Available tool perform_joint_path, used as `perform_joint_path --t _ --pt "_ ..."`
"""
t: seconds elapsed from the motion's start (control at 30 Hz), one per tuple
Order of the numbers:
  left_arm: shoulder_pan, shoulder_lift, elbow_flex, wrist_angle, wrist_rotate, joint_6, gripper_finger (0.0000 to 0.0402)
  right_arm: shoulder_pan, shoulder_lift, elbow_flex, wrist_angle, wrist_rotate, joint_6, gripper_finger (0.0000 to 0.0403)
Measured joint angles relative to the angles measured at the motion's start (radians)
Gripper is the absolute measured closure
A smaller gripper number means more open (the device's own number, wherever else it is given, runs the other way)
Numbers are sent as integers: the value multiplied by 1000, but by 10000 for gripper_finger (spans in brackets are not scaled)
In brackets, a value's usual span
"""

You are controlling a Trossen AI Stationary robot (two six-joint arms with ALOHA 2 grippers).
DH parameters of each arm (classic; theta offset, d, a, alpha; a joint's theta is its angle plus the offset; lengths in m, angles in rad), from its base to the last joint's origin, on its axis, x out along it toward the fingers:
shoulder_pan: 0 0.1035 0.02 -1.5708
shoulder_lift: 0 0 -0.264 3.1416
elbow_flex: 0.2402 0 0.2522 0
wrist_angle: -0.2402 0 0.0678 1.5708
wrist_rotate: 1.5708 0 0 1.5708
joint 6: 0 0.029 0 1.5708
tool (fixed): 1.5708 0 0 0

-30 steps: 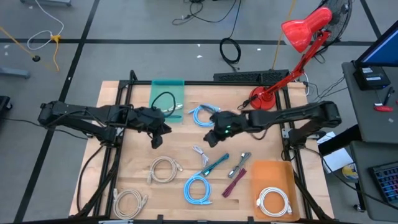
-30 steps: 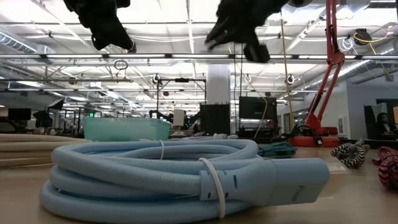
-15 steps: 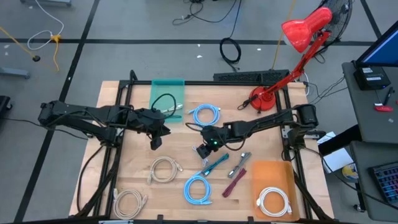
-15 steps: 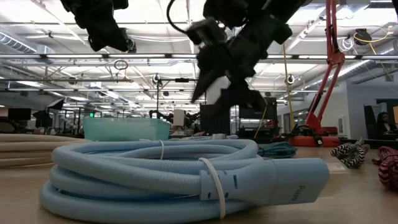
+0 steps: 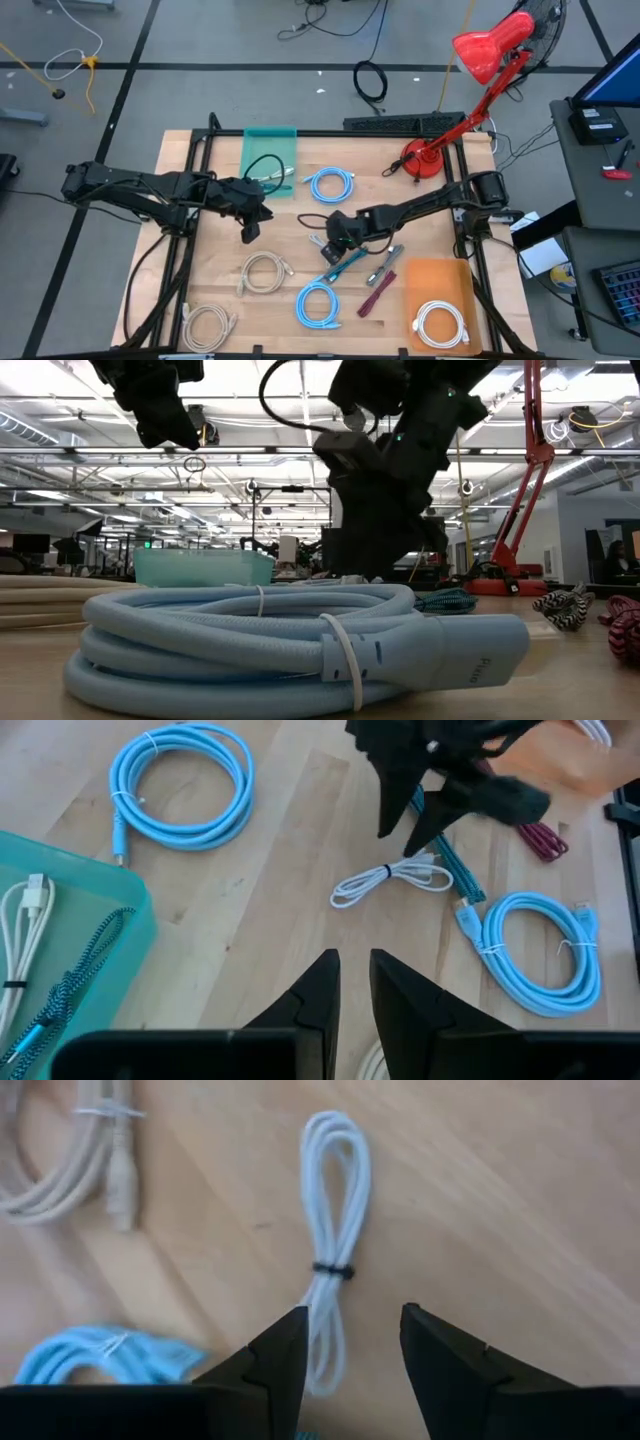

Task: Pick & Place USB Port
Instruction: Put the white USB cable into the blue bin

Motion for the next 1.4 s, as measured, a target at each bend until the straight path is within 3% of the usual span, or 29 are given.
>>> perform_joint_path --t 0.33,0.73,1.03,1.2,1.4 --pt "0 0 0 0 0 -4 339 11 28 0 136 -45 11 254" --pt "0 0 0 0 2 -3 339 12 45 -1 172 -46 23 254" --pt "0 0 0 -3 4 -4 339 24 149 5 248 -90 78 258" --pt "-5 0 0 -15 3 -15 339 28 166 5 218 -92 118 296" --pt "-11 0 0 -9 1 -15 339 18 141 3 213 -89 77 389"
